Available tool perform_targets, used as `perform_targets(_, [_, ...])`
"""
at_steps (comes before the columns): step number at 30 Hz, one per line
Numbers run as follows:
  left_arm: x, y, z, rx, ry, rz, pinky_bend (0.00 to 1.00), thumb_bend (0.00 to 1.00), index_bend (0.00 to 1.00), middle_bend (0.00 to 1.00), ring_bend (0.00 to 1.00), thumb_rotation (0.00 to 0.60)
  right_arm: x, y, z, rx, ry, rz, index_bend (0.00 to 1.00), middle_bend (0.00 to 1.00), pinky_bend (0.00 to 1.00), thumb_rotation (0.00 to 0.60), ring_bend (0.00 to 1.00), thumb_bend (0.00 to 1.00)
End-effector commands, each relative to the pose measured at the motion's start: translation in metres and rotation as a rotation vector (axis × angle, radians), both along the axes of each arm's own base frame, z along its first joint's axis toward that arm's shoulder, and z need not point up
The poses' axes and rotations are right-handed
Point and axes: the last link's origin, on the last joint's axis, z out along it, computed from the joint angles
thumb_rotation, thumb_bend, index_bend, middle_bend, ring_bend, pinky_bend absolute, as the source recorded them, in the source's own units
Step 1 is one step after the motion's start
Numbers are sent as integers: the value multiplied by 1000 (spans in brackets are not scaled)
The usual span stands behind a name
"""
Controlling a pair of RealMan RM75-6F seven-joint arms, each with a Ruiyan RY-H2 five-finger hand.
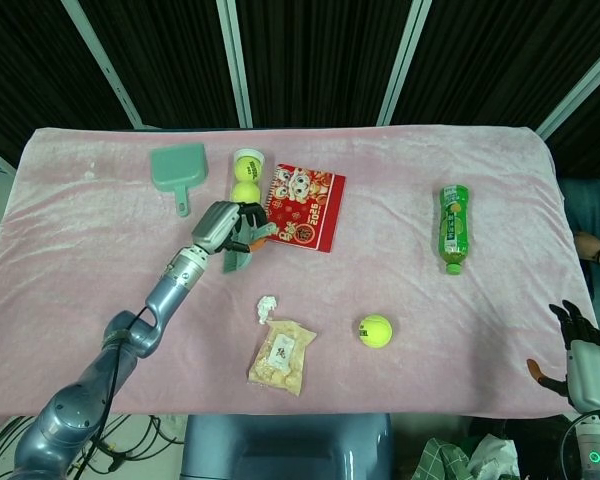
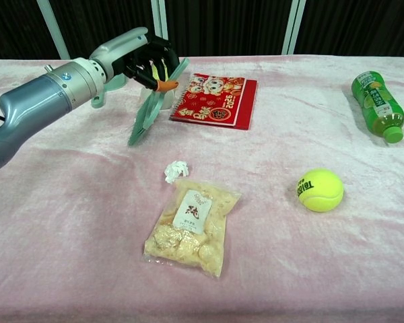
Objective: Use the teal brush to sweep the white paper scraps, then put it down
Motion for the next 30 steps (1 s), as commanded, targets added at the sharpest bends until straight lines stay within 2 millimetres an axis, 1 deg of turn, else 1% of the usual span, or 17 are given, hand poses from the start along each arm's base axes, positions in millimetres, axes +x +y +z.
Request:
perform_targets(1, [-1, -1, -4, -8, 6, 9, 629, 421, 841, 772, 486, 600, 0, 0, 0, 0, -2, -1, 157, 63, 182, 600, 144, 185])
perform_targets(5, [2, -2, -8, -31, -69, 47, 636, 421, 842, 774, 491, 600, 0, 0, 0, 1, -4, -1, 160, 63, 182, 600, 144, 185])
perform_targets(8, [12, -5, -13, -72, -215, 82, 643, 420, 846, 781, 500, 600, 0, 0, 0, 2, -4, -2, 166, 65, 182, 600, 144, 185])
perform_targets(10, [22, -7, -12, -87, -359, 98, 644, 420, 848, 784, 502, 600, 0, 0, 0, 2, -3, -3, 172, 69, 182, 600, 144, 185])
perform_targets(14, [45, -7, -3, -104, -634, 108, 647, 420, 854, 786, 503, 600, 0, 0, 0, -1, -3, -3, 173, 70, 182, 600, 144, 184])
perform_targets(18, [61, -8, 6, -147, -801, 96, 652, 420, 856, 787, 508, 600, 0, 0, 0, -1, -4, -2, 177, 70, 182, 600, 144, 185])
perform_targets(21, [71, -12, 17, -225, -898, 77, 653, 421, 855, 788, 508, 600, 0, 1, 0, 1, -4, 2, 179, 69, 182, 600, 144, 184])
perform_targets(23, [73, -13, 24, -246, -896, 70, 652, 421, 855, 788, 508, 600, 0, 1, 0, 0, -4, 2, 179, 69, 182, 600, 144, 185])
perform_targets(25, [71, -14, 31, -222, -822, 48, 652, 421, 854, 787, 508, 600, 0, 1, 1, -1, -5, 0, 180, 70, 182, 600, 144, 187])
perform_targets(28, [63, -11, 37, -154, -611, 14, 650, 420, 854, 787, 508, 600, 0, 1, 1, -2, -6, -4, 181, 70, 182, 600, 144, 189])
perform_targets(30, [56, -12, 37, -103, -491, -10, 647, 420, 854, 787, 508, 600, 0, 1, 0, -1, -8, -7, 181, 70, 182, 600, 144, 189])
